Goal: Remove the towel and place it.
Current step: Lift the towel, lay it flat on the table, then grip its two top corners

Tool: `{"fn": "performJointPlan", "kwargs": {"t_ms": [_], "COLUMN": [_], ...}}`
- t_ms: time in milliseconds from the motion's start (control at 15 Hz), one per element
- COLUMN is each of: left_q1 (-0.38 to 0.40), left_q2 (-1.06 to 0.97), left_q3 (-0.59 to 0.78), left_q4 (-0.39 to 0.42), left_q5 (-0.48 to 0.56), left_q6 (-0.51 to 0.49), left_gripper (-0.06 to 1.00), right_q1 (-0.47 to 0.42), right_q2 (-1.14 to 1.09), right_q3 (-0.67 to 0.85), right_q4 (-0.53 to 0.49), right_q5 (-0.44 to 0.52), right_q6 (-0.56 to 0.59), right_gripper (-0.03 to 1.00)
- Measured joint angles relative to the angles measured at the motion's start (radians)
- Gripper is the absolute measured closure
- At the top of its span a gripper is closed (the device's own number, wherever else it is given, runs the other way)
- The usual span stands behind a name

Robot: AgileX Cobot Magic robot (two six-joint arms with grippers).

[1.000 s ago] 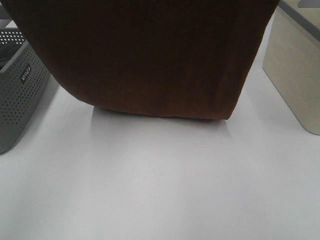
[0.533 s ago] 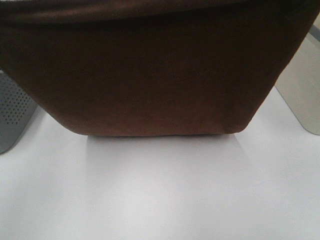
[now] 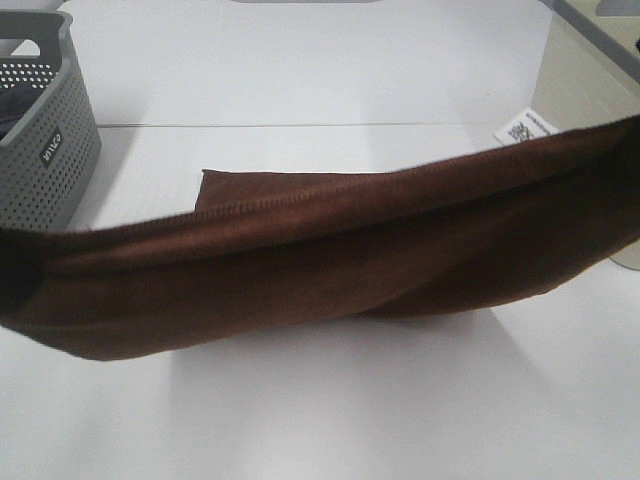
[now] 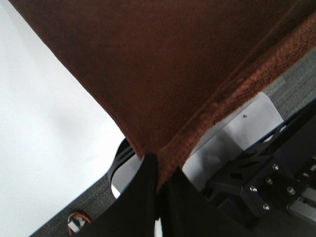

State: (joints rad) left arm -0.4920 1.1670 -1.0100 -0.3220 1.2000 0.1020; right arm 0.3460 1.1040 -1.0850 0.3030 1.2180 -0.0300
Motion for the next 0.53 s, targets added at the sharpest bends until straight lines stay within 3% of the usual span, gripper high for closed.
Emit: {"fn": "performJointPlan", "kwargs": {"t_ms": [200,533], "left_q1": [-0.083,-0.094], "left_q2": [0.0,0.059], "left_q3": [0.057,0.093], "left_q4": [0.007,0.007], "left_q5": [0.001,0.001], "left_q6": [-0.052,-0.053], "left_gripper": [0.94,0.94], "right_q1": [-0.001,-0.001], "right_q2": [-0.015,-0.01], "right_q3": [0.105,0.254], "right_q4": [0.001,0.029], "right_q5": [0.001,-0.001], "right_q6": [0.008,-0.007], "right_gripper": [0.96,0.96]}}
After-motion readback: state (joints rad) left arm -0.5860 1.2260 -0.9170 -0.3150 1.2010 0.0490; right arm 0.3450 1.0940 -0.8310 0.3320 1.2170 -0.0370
